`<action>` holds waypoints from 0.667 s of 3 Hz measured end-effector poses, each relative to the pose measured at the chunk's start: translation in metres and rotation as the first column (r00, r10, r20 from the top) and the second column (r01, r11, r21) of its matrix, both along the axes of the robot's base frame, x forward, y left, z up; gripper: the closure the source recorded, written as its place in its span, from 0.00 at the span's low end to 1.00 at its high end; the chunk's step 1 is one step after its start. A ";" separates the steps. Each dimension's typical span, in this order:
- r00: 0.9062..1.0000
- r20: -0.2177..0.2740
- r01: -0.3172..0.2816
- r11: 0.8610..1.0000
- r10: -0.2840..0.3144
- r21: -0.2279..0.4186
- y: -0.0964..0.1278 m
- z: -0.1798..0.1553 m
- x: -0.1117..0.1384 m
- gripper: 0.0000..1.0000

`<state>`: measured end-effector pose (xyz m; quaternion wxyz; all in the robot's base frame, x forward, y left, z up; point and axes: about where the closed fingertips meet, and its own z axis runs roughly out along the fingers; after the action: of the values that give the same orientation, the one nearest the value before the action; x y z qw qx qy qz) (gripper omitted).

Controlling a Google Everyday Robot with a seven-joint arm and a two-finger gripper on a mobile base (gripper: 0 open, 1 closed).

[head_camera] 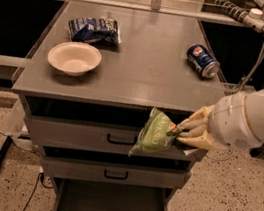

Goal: Place green jalapeno chip bag into bottom drawer

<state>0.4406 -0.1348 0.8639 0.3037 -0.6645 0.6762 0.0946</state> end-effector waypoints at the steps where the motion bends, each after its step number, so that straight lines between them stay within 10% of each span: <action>1: 0.997 0.003 0.075 0.993 -0.076 0.088 -0.017 -0.044 -0.005 1.00; 2: 0.997 0.003 0.075 0.993 -0.076 0.088 -0.017 -0.044 -0.005 1.00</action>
Offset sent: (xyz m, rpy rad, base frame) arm -0.0066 -0.0141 -0.0396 0.0764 0.0053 -0.0574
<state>0.4358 -0.1520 0.8202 0.3380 -0.6247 0.6952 0.1107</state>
